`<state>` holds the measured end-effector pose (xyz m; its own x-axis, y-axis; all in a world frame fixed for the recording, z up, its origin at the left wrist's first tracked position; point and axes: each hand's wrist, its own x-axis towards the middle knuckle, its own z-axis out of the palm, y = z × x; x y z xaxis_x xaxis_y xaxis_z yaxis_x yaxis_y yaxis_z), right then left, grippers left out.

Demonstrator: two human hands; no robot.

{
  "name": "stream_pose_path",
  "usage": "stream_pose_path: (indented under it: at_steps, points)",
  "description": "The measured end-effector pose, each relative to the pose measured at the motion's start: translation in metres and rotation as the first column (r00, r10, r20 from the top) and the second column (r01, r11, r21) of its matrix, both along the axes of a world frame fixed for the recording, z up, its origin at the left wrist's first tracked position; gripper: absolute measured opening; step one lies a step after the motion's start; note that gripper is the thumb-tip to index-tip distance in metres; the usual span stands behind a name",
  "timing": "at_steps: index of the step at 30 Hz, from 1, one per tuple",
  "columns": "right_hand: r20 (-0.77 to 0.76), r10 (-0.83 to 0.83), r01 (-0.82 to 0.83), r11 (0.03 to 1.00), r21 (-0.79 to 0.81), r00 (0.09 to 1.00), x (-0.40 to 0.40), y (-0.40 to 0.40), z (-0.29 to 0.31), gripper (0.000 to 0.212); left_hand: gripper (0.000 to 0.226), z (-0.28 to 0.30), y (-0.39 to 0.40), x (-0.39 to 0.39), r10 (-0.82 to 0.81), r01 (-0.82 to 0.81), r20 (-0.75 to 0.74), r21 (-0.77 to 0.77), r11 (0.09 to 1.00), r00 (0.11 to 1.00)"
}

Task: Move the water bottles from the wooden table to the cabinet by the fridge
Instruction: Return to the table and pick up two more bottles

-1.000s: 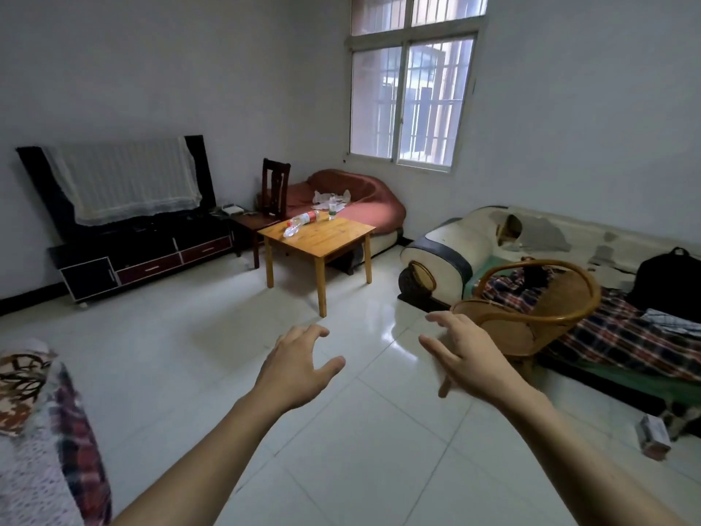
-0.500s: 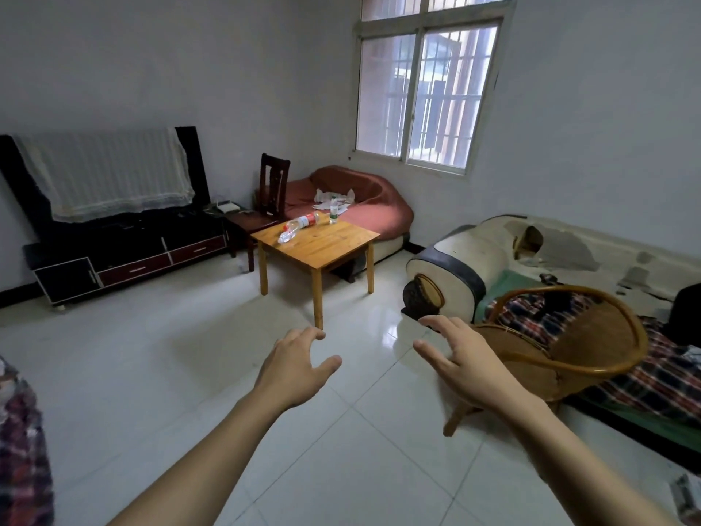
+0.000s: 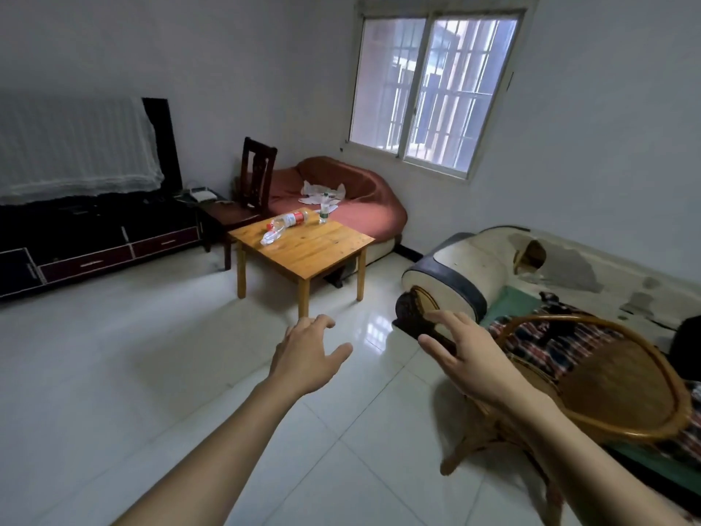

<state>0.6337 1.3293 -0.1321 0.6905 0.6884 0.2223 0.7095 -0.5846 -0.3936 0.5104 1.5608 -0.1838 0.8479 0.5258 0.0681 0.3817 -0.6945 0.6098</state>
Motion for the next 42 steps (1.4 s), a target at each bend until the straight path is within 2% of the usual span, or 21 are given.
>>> stream_pose_path:
  at_steps: [5,11,15,20,26,31,35,39,42]
  points:
    - [-0.054,-0.011,0.010,1.000,-0.020,0.998,0.063,0.033,-0.022,0.058,0.048,-0.017,0.035,0.063,-0.043,0.043,-0.055,0.004,0.999,0.998]
    - [-0.085,-0.013,0.020,0.996,0.084,0.996,0.172,0.079,-0.034,0.050,0.052,-0.022,0.074,0.170,-0.023,0.033,-0.115,0.088,0.996,0.993]
    - [-0.094,0.014,-0.002,0.991,0.131,0.995,0.255,0.117,-0.025,0.048,0.061,-0.003,0.106,0.245,0.021,-0.008,-0.103,0.123,0.992,0.994]
    - [-0.093,0.049,-0.038,0.993,0.116,0.994,0.334,0.153,-0.017,0.049,0.062,0.010,0.149,0.312,0.058,-0.049,-0.059,0.138,0.989,0.997]
    - [-0.167,0.088,-0.079,0.995,0.059,0.982,0.419,0.214,-0.033,0.046,0.064,-0.013,0.196,0.385,0.068,-0.062,-0.092,0.065,0.996,0.993]
    - [-0.097,0.096,-0.100,0.994,-0.037,0.991,0.490,0.278,-0.038,0.050,0.069,-0.016,0.263,0.462,0.074,-0.072,-0.066,0.036,0.997,0.995]
    - [-0.044,0.043,-0.047,0.994,-0.103,0.998,0.553,0.332,-0.014,0.051,0.074,-0.007,0.320,0.529,0.060,-0.061,-0.026,-0.026,0.998,0.998]
    - [0.012,0.030,-0.029,0.996,-0.080,0.999,0.613,0.388,0.003,0.049,0.073,-0.004,0.375,0.589,0.061,-0.061,-0.003,0.007,0.998,0.998]
    - [0.034,0.022,-0.018,0.992,-0.127,0.999,0.649,0.417,-0.010,0.051,0.075,-0.012,0.405,0.626,0.046,-0.045,-0.022,0.027,0.999,0.999]
